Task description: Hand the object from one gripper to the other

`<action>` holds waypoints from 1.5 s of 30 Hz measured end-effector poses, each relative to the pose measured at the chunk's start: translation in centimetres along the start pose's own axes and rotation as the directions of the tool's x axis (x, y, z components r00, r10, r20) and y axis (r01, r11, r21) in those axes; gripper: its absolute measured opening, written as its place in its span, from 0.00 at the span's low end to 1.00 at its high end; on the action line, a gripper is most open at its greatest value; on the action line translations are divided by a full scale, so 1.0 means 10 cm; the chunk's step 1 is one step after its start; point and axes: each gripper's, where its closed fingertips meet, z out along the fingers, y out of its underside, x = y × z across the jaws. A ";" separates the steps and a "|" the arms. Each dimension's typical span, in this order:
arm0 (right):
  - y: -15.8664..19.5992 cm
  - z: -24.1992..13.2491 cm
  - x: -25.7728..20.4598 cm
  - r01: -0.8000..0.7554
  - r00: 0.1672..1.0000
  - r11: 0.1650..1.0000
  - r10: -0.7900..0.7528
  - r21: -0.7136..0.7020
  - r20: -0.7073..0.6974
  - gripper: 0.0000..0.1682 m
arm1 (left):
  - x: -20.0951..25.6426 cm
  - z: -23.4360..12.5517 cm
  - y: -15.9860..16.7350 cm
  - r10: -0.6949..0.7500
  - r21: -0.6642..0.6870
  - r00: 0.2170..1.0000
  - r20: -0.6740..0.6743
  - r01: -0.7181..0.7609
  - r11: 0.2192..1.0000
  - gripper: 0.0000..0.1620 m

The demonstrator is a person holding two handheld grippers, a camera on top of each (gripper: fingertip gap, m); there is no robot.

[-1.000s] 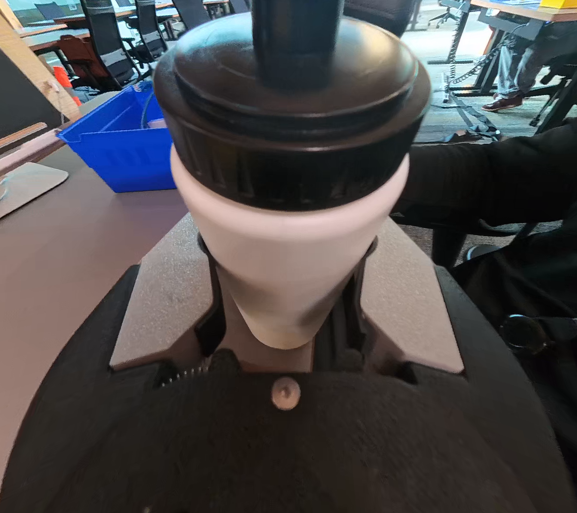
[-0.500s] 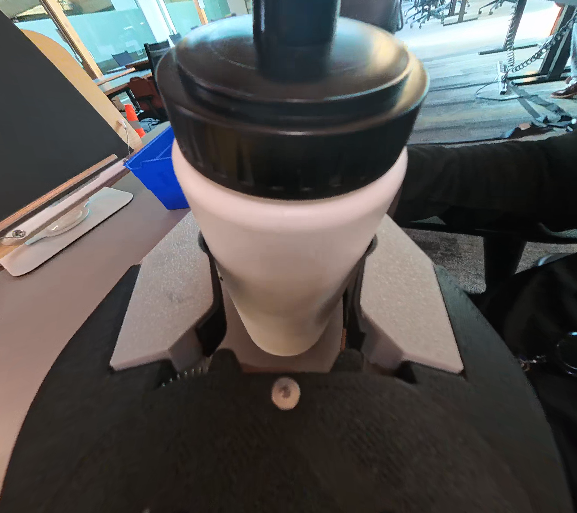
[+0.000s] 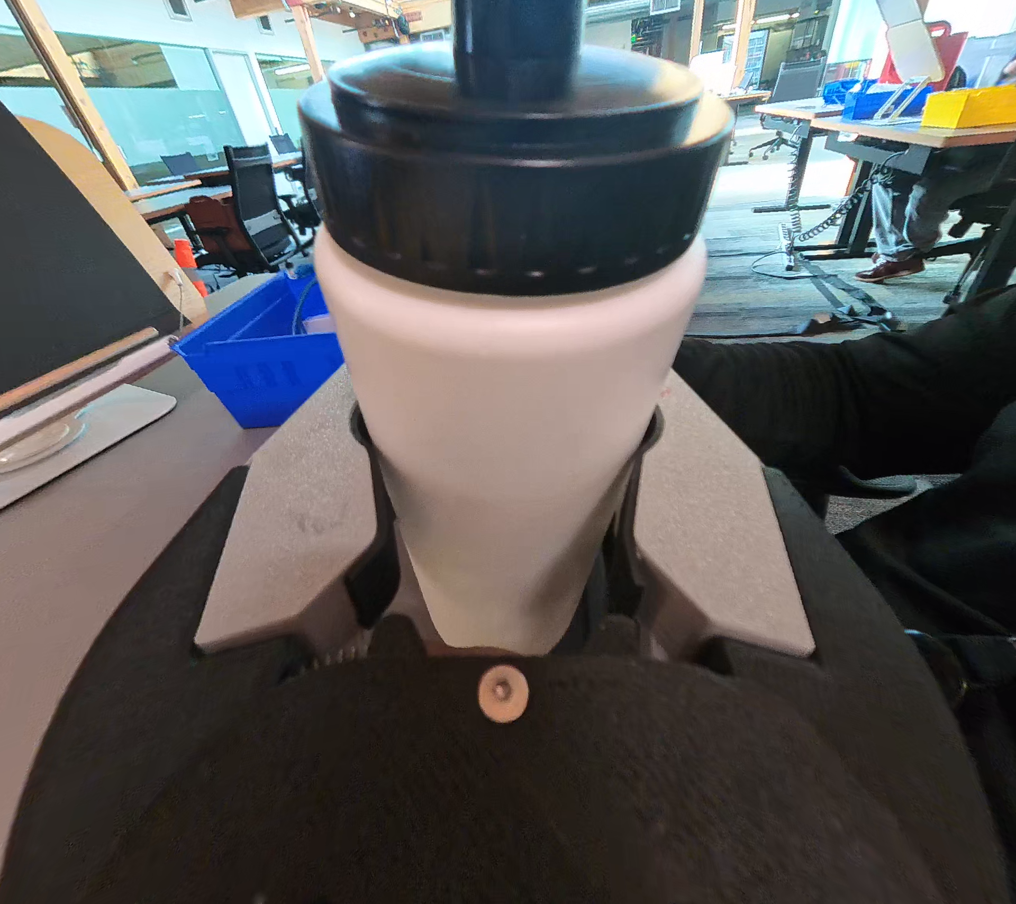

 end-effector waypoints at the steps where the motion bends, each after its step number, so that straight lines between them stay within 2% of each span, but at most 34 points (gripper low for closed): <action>1: 0.00 -0.01 0.01 0.002 1.000 1.000 -0.002 -0.002 -0.001 0.52 | -0.01 -0.03 -0.05 0.008 0.013 1.000 0.002 -0.008 1.000 0.60; 6: -0.06 -0.02 -0.02 -0.027 1.000 0.999 0.027 0.028 0.015 0.52 | 0.01 -0.07 -0.14 -0.034 0.055 0.999 -0.023 0.035 0.998 0.60; 11: 0.07 0.11 -0.08 0.009 1.000 0.999 -0.009 -0.051 0.002 0.60 | 0.11 0.02 0.00 0.005 -0.007 0.999 -0.034 -0.005 1.000 0.60; 19: 0.03 0.15 -0.11 -0.025 1.000 1.000 0.024 0.006 0.017 0.66 | 0.11 0.02 -0.03 0.009 0.013 0.999 -0.031 -0.009 1.000 0.60; 25: 0.06 0.16 -0.06 0.010 1.000 1.000 -0.011 -0.029 -0.022 0.60 | 0.07 0.00 -0.02 0.001 0.004 1.000 -0.021 -0.001 1.000 0.61; 29: 0.06 0.18 -0.07 -0.023 1.000 0.999 0.023 -0.030 -0.011 0.60 | 0.03 -0.01 -0.02 -0.051 0.027 0.999 -0.010 0.051 0.998 0.61; 34: 0.12 0.17 -0.02 -0.007 0.999 0.998 0.004 -0.069 -0.039 0.59 | 0.09 0.02 0.13 -0.196 -0.055 0.975 -0.106 0.191 0.980 0.66; 36: 0.14 0.16 -0.03 0.016 0.999 0.994 -0.021 -0.104 -0.048 0.59 | 0.13 0.03 0.14 -0.209 -0.057 0.968 -0.138 0.203 0.978 0.67; 40: 0.23 0.14 -0.08 0.052 0.998 0.981 -0.059 -0.187 -0.033 0.59 | 0.19 0.03 0.21 -0.070 -0.116 0.989 -0.133 0.055 0.992 0.63; 45: 0.15 0.06 -0.10 0.080 0.995 0.978 -0.090 -0.193 -0.041 0.62 | 0.11 -0.02 0.14 0.239 -0.170 0.971 0.007 -0.235 0.957 0.62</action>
